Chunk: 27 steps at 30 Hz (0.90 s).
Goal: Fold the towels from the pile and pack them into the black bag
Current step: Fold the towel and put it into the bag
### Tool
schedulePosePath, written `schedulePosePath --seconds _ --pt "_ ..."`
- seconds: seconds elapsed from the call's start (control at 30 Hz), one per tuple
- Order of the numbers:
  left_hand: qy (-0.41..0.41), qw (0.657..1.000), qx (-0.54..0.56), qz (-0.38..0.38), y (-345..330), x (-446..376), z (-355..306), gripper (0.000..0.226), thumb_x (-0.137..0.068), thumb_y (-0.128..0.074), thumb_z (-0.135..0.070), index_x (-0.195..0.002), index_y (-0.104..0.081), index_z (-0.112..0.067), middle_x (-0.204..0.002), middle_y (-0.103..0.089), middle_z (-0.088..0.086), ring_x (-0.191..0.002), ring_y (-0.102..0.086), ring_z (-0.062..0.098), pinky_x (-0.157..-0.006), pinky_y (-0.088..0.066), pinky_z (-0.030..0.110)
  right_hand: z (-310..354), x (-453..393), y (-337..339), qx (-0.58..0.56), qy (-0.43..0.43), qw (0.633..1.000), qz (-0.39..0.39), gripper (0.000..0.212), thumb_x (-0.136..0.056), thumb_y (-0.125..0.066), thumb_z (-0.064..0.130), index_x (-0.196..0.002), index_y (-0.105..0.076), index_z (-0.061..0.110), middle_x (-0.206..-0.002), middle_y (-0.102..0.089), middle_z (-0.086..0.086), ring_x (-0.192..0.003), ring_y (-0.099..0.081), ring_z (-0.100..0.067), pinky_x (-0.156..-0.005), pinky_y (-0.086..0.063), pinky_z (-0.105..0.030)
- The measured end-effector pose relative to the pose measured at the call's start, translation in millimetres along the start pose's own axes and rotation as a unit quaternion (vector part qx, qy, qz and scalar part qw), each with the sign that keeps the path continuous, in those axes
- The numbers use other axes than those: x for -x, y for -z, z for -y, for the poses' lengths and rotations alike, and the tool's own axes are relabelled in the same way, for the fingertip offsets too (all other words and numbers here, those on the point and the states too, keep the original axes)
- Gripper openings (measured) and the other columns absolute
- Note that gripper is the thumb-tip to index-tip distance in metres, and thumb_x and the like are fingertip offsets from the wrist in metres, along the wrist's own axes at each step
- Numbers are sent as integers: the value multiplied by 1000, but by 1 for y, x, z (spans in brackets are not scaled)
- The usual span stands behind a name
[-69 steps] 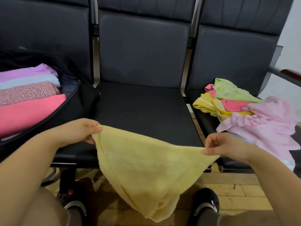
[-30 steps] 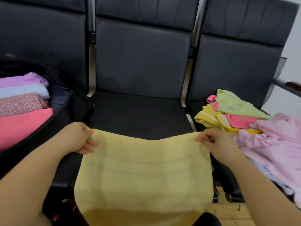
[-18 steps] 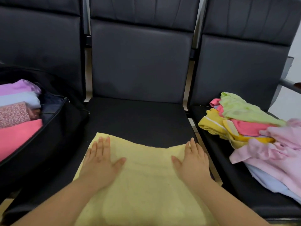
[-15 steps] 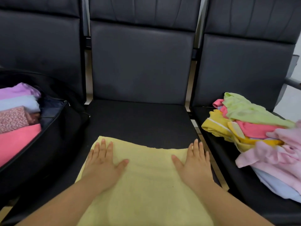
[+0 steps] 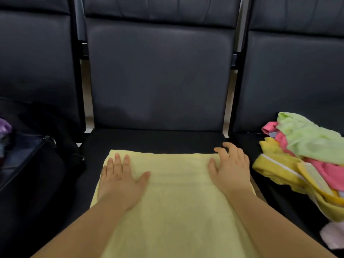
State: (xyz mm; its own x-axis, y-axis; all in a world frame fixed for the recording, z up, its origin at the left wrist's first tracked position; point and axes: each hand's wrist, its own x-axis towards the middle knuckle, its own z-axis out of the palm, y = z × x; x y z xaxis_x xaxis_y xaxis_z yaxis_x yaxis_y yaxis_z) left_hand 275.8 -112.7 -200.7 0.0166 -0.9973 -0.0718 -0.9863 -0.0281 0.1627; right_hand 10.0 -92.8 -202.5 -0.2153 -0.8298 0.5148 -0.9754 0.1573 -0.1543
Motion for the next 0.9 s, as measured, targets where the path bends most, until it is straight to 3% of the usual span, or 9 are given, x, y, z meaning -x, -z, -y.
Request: schedulePosePath --seconds 0.1,0.3,0.37,0.43,0.53,0.63,0.7,0.8,0.9 --pt "1 1000 -1 -15 -1 -33 -5 86 -89 -12 -71 -153 10 -17 -160 15 7 -147 13 23 -120 7 37 1 -25 -18 1 2 1000 -10 28 -86 -44 30 -86 -64 10 -83 -56 -5 -76 -55 -25 -62 -41 -33" --pt "-8 999 27 -34 -1 -84 -13 86 -88 -17 -71 -154 1 -18 -161 8 7 -148 7 22 -120 3 37 -2 -67 -53 -23 1 998 -56 37 -85 -37 32 -69 -59 8 -65 -52 -4 -64 -44 -22 -57 -33 -29" --pt "-6 994 67 -86 -1 -89 -15 80 -90 -31 -65 -152 -17 -15 -160 -4 8 -147 -3 24 -119 -4 36 -2 -76 -59 -4 24 996 -85 40 -83 -34 30 -58 -56 7 -56 -50 -4 -57 -38 -21 -53 -30 -29" --pt "-11 975 104 -196 -1 -88 -16 57 -90 -50 -49 -134 -48 -13 -143 -37 11 -131 -32 27 -109 -21 37 -2 -80 -61 18 29 996 -77 41 -85 -34 28 -57 -56 7 -56 -52 -5 -57 -36 -21 -52 -30 -29" --pt "-28 971 99 -214 2 -83 -16 28 -93 -50 -39 -105 -58 -15 -106 -57 4 -95 -48 23 -87 -32 34 -2 -78 -55 20 -18 999 33 41 -96 -37 31 -79 -64 7 -81 -60 -5 -78 -53 -25 -61 -41 -34" --pt "-53 982 94 -152 6 -75 -10 34 -96 -40 -46 -112 -54 -19 -113 -57 0 -105 -50 21 -91 -33 32 0 -73 -29 36 -23 991 130 45 -96 -37 49 -111 -65 16 -110 -61 0 -105 -54 -21 -79 -48 -34" --pt "-70 989 77 -103 13 -63 -5 47 -96 -37 -52 -129 -48 -20 -127 -50 0 -119 -44 20 -101 -31 32 3 -69 -7 43 -6 973 226 58 -94 -34 59 -137 -48 23 -129 -55 0 -119 -50 -21 -88 -47 -33" --pt "-85 994 74 6 26 -32 -4 68 -95 -32 -59 -149 -25 -18 -153 -29 2 -141 -25 22 -115 -20 33 10 -50 20 33 7 937 348 74 -93 -28 65 -154 -6 29 -160 -17 1 -144 -23 -21 -112 -23 -38" --pt "-90 993 40 60 35 7 -1 74 -96 -28 -60 -154 -5 -20 -161 -3 4 -148 -2 21 -118 -4 33 15 -19 44 63 53 923 377 76 -94 -25 66 -154 3 28 -161 7 -2 -149 0 -19 -118 -2 -40"
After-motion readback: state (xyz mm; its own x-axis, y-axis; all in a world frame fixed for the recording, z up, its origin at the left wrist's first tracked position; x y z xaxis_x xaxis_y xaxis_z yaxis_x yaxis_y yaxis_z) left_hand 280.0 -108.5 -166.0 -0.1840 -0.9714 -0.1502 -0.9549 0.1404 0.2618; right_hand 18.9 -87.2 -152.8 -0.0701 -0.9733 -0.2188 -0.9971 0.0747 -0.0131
